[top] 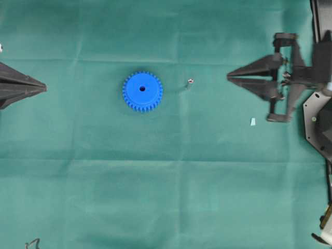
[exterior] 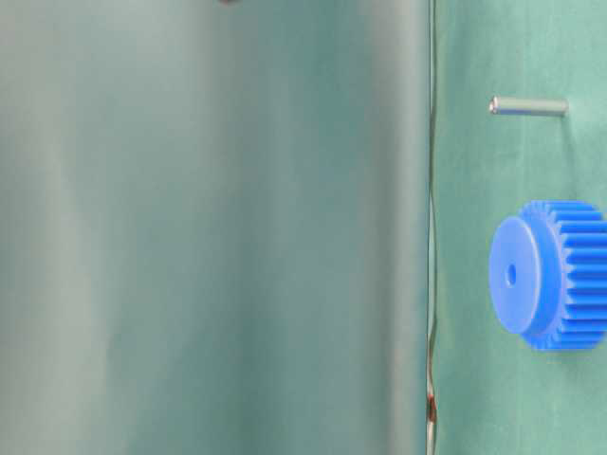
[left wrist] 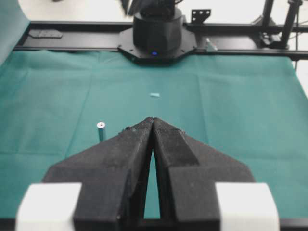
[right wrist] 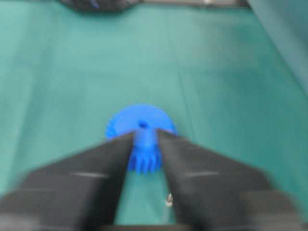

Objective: Insert the shaft into the center hole of the gear.
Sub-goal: 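Move the open right gripper left over the small silver shaft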

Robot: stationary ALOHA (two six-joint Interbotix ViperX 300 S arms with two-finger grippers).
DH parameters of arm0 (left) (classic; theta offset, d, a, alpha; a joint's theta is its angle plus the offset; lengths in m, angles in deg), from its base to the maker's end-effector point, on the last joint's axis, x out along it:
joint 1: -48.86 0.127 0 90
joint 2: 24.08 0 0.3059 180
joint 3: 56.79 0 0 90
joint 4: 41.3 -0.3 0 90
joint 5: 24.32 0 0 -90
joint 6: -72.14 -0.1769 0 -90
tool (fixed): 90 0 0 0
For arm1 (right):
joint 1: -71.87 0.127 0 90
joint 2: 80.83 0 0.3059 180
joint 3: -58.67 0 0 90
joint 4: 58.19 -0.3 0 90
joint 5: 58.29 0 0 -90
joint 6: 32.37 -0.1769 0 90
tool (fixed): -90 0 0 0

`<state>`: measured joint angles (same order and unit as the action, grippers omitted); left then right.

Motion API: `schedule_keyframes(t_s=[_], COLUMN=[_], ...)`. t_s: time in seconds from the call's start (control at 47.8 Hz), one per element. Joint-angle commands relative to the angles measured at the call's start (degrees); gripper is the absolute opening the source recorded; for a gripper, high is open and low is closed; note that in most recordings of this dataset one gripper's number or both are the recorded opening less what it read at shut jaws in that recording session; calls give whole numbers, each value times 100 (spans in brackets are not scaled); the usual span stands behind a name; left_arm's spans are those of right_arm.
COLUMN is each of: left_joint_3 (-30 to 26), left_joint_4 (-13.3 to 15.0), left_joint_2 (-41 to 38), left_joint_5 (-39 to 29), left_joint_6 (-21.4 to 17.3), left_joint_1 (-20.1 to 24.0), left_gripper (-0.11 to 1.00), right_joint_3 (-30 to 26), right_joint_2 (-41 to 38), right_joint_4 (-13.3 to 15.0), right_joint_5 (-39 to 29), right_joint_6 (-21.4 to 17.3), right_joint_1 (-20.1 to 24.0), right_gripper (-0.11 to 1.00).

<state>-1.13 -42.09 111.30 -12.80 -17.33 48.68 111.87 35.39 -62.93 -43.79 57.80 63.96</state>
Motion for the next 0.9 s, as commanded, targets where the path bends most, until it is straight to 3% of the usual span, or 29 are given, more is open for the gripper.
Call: schedule_keyframes(t_s=[0.0, 0.105, 0.146, 0.293, 0.46, 0.878], left_joint_3=[-141, -149, -141, -141, -141, -141], left_joint_4=[-26, -18, -26, -18, -18, -18], left_joint_2=[-35, -35, -35, -44, -53, -53], left_joint_5=[26, 26, 26, 26, 18, 0], left_joint_6=[9, 9, 18, 9, 18, 9], left_joint_1=[9, 9, 18, 18, 9, 9], left_gripper=[0, 0, 0, 0, 0, 0], right_joint_3=[-176, -246, -272, -369, -439, -510], right_joint_2=[-439, -1143, -1397, -2197, -2927, -3709], right_joint_4=[-88, -123, -176, -448, -668, -914], right_joint_5=[193, 457, 598, 993, 1336, 1749], right_joint_6=[-9, -9, -9, -9, -9, -9], right_joint_1=[-105, -185, -202, -220, -229, -246], right_gripper=[54, 84, 90, 80, 80, 77])
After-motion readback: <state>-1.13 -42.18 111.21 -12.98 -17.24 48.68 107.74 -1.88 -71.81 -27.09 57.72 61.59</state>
